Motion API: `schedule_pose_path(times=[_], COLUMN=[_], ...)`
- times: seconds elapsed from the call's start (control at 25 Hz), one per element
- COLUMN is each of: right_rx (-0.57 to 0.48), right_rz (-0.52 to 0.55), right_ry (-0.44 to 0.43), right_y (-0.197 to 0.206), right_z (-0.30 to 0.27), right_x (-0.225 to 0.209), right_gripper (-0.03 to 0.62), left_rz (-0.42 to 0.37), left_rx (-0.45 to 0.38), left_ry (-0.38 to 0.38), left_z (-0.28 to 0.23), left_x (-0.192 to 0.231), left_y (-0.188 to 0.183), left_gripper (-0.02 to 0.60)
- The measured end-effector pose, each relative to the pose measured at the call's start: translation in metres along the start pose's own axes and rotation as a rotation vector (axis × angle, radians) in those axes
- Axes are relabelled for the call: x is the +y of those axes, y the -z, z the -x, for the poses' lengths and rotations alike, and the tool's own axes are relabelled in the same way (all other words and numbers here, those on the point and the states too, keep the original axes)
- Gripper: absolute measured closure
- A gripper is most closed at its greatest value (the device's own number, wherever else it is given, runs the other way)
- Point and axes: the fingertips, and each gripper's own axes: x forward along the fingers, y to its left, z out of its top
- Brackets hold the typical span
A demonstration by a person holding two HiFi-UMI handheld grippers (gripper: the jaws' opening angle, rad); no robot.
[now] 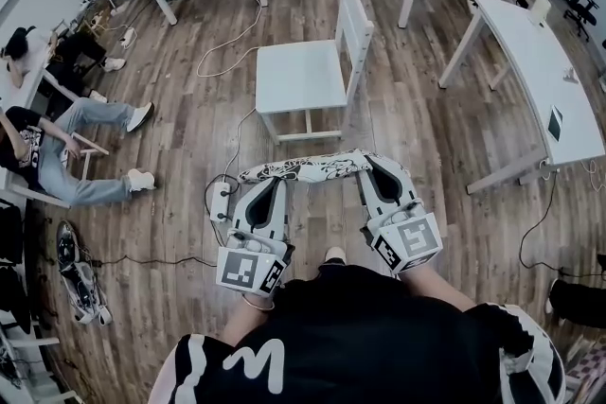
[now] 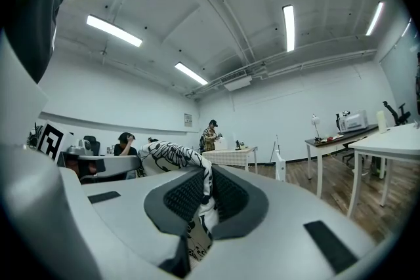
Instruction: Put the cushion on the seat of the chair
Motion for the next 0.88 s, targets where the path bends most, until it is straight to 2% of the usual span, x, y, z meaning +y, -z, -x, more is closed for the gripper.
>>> schedule_pose_path(times=[0.88], right_rx=[0.042], right_rz=[-0.026], right_ry=[-0.069], right_y=[0.013], right_z=[-0.021], right_x=[-0.025], right_gripper=[0.563], left_rz=[0.024], left_rx=[0.017], left_ry=[-0.051], left_z=[-0.029], left_x=[0.004], left_y=[0.014], left_gripper=[0.578])
